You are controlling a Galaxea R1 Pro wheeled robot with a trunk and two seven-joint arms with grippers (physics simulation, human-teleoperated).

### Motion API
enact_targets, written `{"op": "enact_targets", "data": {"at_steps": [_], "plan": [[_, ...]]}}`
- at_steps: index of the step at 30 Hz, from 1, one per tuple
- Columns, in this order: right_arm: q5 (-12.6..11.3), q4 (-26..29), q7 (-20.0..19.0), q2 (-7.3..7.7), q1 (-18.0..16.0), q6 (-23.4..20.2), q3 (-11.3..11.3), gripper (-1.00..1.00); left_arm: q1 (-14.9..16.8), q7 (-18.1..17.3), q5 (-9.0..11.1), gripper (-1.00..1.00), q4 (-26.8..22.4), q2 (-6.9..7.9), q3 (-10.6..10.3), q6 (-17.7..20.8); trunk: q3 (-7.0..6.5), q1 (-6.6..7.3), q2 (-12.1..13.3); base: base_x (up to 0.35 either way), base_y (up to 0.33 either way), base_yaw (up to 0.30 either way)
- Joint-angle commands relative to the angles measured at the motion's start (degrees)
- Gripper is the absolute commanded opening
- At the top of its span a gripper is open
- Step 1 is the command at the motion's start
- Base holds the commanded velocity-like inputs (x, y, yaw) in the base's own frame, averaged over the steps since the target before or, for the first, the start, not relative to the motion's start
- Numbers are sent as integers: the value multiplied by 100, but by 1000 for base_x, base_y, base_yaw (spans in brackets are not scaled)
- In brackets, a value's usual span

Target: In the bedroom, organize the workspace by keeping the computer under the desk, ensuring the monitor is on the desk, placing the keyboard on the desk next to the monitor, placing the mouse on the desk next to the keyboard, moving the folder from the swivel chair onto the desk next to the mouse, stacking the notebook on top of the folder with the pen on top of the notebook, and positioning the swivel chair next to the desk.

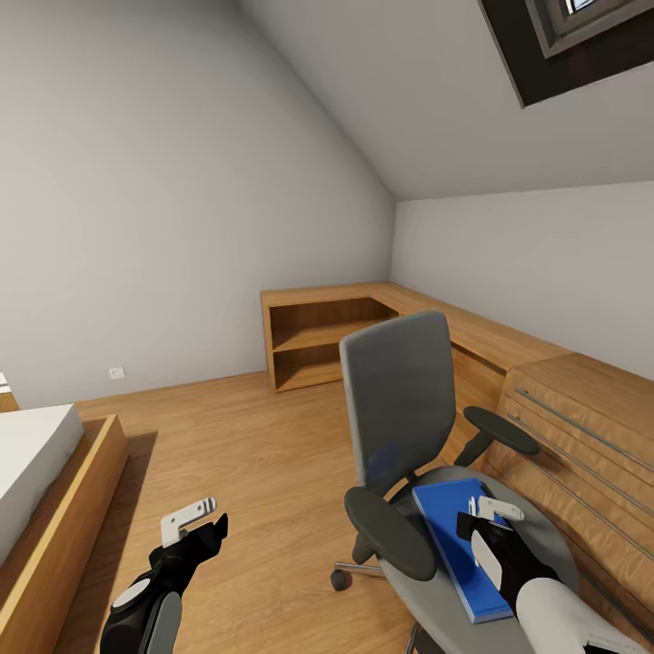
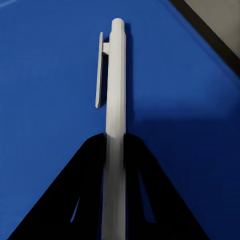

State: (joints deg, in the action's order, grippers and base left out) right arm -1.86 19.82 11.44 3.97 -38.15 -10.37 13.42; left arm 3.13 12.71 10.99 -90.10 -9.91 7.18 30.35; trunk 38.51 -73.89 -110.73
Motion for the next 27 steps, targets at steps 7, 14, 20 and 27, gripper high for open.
{"op": "enact_targets", "data": {"at_steps": [7,14,20,27], "plan": [[-51,5,16,-1,0,-26,11,-100,4,38,55,100,-8,-3,3,23,7,0,-3,0,0,0],[-49,5,16,-1,0,-26,11,-100,4,38,47,100,-8,3,5,15,-65,88,158,0,0,0],[-44,9,16,-1,0,-26,11,-100,4,38,37,100,-8,6,3,1,-173,220,398,0,0,0],[-43,145,16,-1,2,-30,11,-100,4,39,35,100,-8,4,4,-7,-298,374,679,0,0,0]]}}
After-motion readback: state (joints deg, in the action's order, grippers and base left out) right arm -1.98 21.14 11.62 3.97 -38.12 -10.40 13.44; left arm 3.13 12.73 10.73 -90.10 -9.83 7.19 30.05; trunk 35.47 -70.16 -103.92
